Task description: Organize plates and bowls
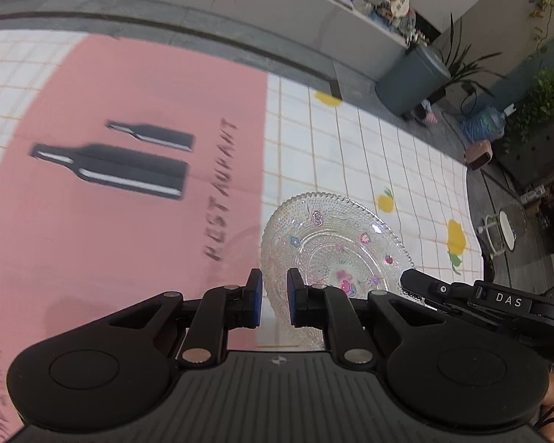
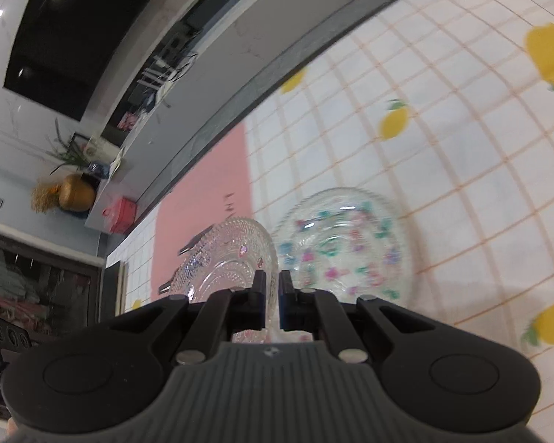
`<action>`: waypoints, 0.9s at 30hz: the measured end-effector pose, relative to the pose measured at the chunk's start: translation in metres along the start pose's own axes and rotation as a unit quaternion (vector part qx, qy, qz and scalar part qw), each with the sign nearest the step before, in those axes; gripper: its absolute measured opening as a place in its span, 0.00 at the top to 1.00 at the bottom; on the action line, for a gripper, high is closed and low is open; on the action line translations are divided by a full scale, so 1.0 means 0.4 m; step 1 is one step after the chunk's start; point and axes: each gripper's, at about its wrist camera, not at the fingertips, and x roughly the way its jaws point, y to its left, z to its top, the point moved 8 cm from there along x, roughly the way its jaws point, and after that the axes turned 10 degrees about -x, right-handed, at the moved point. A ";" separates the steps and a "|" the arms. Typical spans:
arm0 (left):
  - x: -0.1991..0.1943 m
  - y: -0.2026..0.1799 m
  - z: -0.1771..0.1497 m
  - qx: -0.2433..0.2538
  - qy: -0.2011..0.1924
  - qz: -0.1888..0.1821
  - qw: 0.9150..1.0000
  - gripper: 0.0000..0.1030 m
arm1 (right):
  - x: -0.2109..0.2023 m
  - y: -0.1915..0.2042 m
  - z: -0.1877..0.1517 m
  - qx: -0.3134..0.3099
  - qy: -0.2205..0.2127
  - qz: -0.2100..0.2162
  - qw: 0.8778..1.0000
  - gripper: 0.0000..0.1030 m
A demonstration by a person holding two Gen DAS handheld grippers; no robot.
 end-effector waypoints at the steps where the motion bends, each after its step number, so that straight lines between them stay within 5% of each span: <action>1: 0.017 -0.008 -0.005 -0.002 0.005 0.002 1.000 0.86 | 0.002 -0.015 0.002 0.006 0.001 -0.002 1.000 0.96; 10: 0.110 -0.064 -0.027 0.013 0.020 0.041 0.999 0.86 | 0.018 -0.125 -0.002 0.031 0.017 -0.028 0.999 0.95; 27: 0.167 -0.092 -0.033 0.033 0.012 0.080 0.996 0.83 | 0.032 -0.141 0.017 -0.002 0.016 -0.075 0.997 0.94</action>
